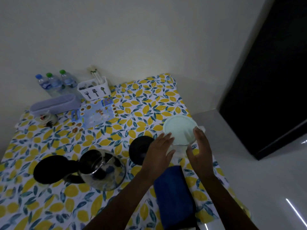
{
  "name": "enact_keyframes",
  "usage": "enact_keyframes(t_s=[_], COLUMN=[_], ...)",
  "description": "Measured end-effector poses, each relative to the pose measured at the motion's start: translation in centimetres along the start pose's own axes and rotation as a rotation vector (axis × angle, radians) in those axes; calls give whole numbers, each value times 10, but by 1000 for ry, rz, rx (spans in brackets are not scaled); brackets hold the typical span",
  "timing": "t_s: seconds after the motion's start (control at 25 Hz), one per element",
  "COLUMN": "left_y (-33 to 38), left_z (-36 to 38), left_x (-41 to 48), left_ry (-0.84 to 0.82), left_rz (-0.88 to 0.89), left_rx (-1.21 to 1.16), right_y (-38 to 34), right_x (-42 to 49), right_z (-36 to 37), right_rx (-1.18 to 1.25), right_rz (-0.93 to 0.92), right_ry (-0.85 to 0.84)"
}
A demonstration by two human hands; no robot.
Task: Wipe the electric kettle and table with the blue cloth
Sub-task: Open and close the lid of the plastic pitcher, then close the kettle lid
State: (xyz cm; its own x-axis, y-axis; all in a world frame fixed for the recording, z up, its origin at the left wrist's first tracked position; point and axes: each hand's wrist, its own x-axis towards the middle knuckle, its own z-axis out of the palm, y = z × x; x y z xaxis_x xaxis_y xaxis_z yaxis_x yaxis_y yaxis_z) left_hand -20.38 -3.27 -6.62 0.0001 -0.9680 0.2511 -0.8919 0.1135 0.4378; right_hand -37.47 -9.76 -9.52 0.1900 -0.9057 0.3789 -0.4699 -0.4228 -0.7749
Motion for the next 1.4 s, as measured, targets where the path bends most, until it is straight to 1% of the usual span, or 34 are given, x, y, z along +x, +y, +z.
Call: enact_keyframes(t_s=[0.2, 0.36, 0.52, 0.64, 0.76, 0.8, 0.84, 0.92, 0.96, 1.0, 1.08, 1.16, 1.24, 1.4], left_y=[-34, -71, -112, -137, -160, -166, -169, -174, -177, -180, -186, -186, -183, -170], left_z=[-39, -80, -122, -155, -182, -187, -192, -196, -196, -197, -202, -205, -203, -190], left_x=[-63, -115, -159, -179, -197, -203, -209, -218, -221, -223, -220, -206, -186, -149], left_ry=[80, 138, 189, 226, 379, 441, 475, 464, 440, 422, 396, 333, 248, 13], left_rz=[-162, -253, -328, -367, -387, -441, -519, -651, -665, -636, -518, -397, -303, -199], left_rx=[-13, -11, 44, 125, 213, 176, 82, -230, -366, -438, -448, -381, -286, -161], right_y=[-44, -88, -130, -154, -172, -175, -178, -183, -184, -184, -182, -177, -171, -166], right_x=[-47, -75, -94, -104, -108, -107, -107, -107, -107, -108, -110, -110, -108, -100], right_z=[42, 91, 141, 171, 193, 198, 202, 207, 208, 208, 205, 200, 198, 195], right_rx=[-121, -109, -158, -162, -185, -199, -199, -159, -132, -106, -62, -51, -64, -74], right_rz=[-187, -185, -258, -261, -224, -196, -159, -84, -54, -27, 19, 51, 61, 75], right_ry=[-150, -313, -493, -565, -572, -568, -567, -563, -558, -548, -521, -519, -558, -600])
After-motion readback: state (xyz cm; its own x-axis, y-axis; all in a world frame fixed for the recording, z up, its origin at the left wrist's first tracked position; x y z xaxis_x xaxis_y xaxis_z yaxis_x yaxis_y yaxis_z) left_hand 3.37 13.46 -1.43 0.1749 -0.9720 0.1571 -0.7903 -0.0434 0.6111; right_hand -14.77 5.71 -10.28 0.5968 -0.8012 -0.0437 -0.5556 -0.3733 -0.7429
